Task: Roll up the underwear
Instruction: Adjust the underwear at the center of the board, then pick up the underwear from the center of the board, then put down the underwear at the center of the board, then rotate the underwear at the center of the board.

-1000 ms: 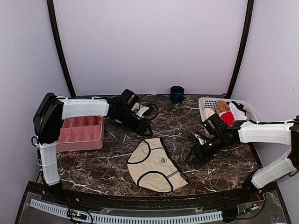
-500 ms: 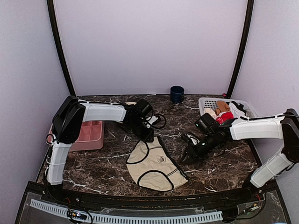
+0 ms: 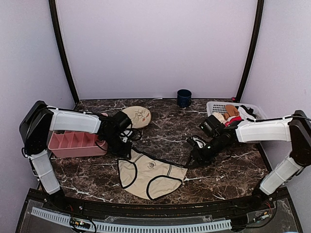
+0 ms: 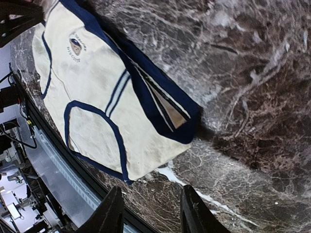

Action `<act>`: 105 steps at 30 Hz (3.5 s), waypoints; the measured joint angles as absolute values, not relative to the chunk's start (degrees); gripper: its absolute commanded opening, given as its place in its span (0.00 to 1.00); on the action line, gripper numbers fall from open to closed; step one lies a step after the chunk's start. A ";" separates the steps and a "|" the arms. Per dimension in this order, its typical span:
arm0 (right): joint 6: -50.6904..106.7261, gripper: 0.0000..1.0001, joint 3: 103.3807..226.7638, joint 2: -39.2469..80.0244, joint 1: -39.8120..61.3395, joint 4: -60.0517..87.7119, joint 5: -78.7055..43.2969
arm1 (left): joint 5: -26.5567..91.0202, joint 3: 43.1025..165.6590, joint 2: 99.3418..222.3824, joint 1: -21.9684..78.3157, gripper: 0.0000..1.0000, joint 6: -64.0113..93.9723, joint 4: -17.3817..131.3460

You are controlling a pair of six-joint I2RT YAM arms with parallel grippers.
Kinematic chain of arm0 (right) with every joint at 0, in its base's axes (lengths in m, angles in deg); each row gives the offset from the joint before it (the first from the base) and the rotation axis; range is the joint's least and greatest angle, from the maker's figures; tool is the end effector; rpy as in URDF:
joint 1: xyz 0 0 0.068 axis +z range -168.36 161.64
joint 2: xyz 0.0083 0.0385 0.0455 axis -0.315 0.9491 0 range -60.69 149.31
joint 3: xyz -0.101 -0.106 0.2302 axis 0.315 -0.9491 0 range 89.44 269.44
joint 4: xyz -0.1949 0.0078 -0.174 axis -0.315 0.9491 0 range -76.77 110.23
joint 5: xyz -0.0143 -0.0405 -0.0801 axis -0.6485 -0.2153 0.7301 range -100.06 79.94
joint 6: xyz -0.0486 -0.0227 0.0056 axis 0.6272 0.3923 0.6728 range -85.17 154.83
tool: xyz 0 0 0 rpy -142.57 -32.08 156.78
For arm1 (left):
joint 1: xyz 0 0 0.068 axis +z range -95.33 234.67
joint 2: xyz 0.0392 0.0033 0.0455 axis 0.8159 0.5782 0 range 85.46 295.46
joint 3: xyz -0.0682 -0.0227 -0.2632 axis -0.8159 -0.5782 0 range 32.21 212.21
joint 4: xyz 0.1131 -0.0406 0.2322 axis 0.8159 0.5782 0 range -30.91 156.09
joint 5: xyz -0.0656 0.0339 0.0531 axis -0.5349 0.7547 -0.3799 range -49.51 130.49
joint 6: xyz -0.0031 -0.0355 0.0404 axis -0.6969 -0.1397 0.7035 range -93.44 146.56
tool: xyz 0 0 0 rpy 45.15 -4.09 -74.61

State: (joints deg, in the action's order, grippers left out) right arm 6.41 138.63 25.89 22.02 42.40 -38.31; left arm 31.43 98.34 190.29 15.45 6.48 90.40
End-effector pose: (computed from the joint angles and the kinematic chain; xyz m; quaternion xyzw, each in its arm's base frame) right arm 0.2002 0.1924 0.1793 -0.1482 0.9392 0.3084 0.0276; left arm 0.2704 -0.2279 0.1598 0.1768 0.9658 -0.1532 0.1118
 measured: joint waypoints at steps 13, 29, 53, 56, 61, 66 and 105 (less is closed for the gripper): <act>-4.43 0.28 135.79 33.83 22.76 34.05 -39.73 | 34.69 98.19 185.07 14.84 0.39 4.36 92.34; 3.87 0.00 140.14 35.75 20.57 37.99 -32.22 | 33.03 101.57 188.85 19.10 0.35 11.31 89.28; 20.94 0.00 153.45 21.37 20.25 41.92 -23.04 | 32.02 103.41 175.19 19.14 0.00 15.58 83.71; 22.82 0.00 154.50 17.00 20.27 40.28 -22.84 | 32.44 103.65 168.26 19.14 0.00 17.04 81.74; 24.02 0.00 153.25 10.83 20.84 38.82 -23.76 | 31.67 101.68 161.59 19.14 0.00 19.12 80.87; 20.96 0.00 148.86 3.53 24.36 35.91 -26.07 | 29.58 96.68 152.74 19.14 0.00 19.45 81.76; 24.00 0.09 156.07 49.26 15.24 41.46 -36.52 | 26.32 93.53 174.86 16.13 0.48 13.85 86.02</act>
State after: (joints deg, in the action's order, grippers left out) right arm 24.00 156.07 49.26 15.24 41.46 -36.52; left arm 26.32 93.53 174.86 16.13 13.85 86.02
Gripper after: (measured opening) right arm 0.092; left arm 0.486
